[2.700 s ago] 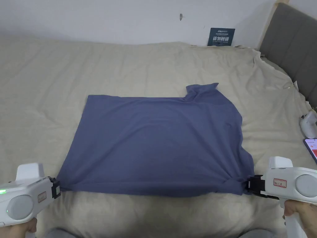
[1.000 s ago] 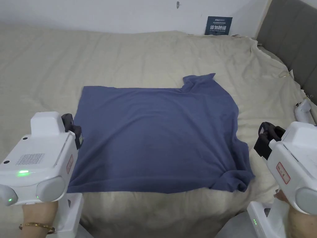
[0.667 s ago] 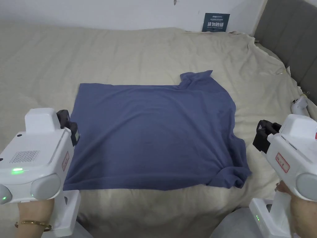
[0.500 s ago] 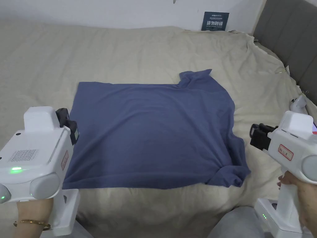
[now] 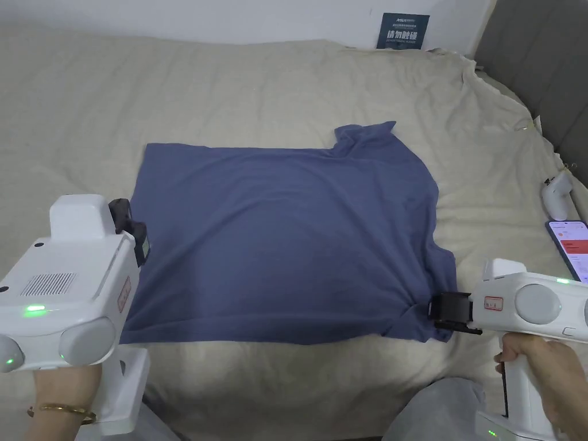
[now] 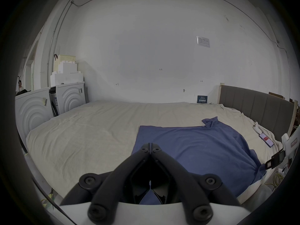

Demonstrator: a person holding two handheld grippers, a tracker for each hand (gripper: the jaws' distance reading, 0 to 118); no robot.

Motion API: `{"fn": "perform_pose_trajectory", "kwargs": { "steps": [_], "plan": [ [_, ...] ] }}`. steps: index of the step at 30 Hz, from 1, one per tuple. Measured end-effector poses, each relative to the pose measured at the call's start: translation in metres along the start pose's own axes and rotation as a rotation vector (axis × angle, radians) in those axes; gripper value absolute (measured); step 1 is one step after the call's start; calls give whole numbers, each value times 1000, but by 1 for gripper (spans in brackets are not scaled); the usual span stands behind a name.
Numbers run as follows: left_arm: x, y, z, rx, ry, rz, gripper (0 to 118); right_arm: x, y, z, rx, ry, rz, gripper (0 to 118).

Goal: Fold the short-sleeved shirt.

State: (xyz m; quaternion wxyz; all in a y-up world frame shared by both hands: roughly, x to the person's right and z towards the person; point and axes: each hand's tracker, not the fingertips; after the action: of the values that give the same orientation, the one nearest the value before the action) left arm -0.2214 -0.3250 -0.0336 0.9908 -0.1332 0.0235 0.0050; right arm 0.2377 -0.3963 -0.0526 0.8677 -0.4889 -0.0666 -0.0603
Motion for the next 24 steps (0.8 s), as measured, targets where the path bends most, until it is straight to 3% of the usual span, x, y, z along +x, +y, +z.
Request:
{"fn": "perform_pose_trajectory", "kwargs": {
  "steps": [2, 4, 6, 7, 12, 13, 14, 15, 18, 20, 24],
  "plan": [
    [-1, -2, -1, -9, 1, 8, 0, 0, -4, -8, 0, 3, -13, 83],
    [-2, -3, -2, -17, 5, 12, 0, -1, -6, -14, -3, -5, -24, 44],
    [-3, -4, -2, -26, 5, 11, 0, -1, -8, -21, -23, 10, -42, 13],
    [-3, -4, -2, -27, 8, 11, 0, 0, -9, -23, -27, 27, -60, 8],
    [-9, -5, -6, -78, 1, 33, 3, 3, -11, -19, -10, 39, -71, 6],
    [-11, -4, -9, -98, 1, 43, 12, 4, -11, -16, -4, 41, -72, 6],
    [-14, -4, -11, -118, 7, 48, 29, 4, -10, -14, 5, 45, -75, 6],
    [-17, -3, -14, -148, 26, 55, 61, 5, -9, -11, 12, 51, -77, 6],
    [-31, 0, -22, -215, 34, 107, 81, 4, -7, -2, 36, 57, -67, 6],
    [-41, 3, -23, -250, 41, 141, 104, 4, -4, 2, 47, 62, -60, 6],
    [-62, 1, -31, -395, 40, 107, 113, 0, -2, 7, 60, 66, -52, 6]
  ]
}}
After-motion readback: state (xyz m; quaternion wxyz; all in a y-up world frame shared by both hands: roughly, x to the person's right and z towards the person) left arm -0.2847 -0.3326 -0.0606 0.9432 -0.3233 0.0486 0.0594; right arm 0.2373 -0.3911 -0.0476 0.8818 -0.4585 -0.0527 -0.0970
